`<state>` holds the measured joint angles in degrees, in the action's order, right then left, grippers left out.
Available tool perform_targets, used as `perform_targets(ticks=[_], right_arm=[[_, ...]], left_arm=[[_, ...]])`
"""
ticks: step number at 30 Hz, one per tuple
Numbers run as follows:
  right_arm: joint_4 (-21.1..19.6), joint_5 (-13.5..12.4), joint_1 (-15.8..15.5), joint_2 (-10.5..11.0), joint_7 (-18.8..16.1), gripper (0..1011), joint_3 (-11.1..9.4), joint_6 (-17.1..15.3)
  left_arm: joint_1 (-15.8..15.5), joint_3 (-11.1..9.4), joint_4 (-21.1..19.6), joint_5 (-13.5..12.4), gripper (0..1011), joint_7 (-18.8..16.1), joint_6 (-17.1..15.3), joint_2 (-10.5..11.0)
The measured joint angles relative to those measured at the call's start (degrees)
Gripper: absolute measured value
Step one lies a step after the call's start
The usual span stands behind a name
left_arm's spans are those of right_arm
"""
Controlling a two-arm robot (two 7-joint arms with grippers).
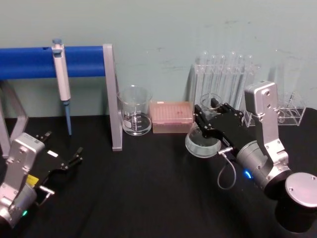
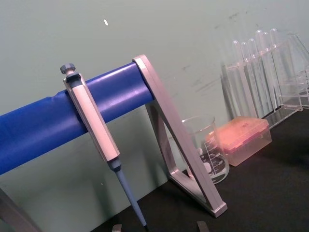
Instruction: Grasp the erlenmeyer flask with one hand, shake it three times, then place it back.
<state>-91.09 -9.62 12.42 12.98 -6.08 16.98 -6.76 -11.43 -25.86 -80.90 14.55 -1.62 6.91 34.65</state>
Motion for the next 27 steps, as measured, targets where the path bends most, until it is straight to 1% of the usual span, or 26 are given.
perform_targets(ticks=[5,15,21,22,27], right_arm=[[0.35,0.24,0.23,-0.5,-1.06,457,-0.27,0.02],[0.5,0.21,0.29,-1.3,-4.29,457,-0.82,0.1],[0.5,-0.55,0.36,-1.25,-7.06,456,-0.9,-0.07],[0.5,-0.55,0.36,-1.25,-7.06,456,-0.9,-0.07],[0.51,-1.8,0.75,-0.72,-9.52,457,-0.28,-0.3]], left_arm=[[0.0,0.0,0.0,0.0,1001,0.0,0.0,0.0],[0.0,0.0,0.0,0.0,1001,0.0,0.0,0.0],[0.0,0.0,0.0,0.0,1001,0.0,0.0,0.0],[0.0,0.0,0.0,0.0,1001,0.0,0.0,0.0],[0.0,0.0,0.0,0.0,1001,0.0,0.0,0.0]])
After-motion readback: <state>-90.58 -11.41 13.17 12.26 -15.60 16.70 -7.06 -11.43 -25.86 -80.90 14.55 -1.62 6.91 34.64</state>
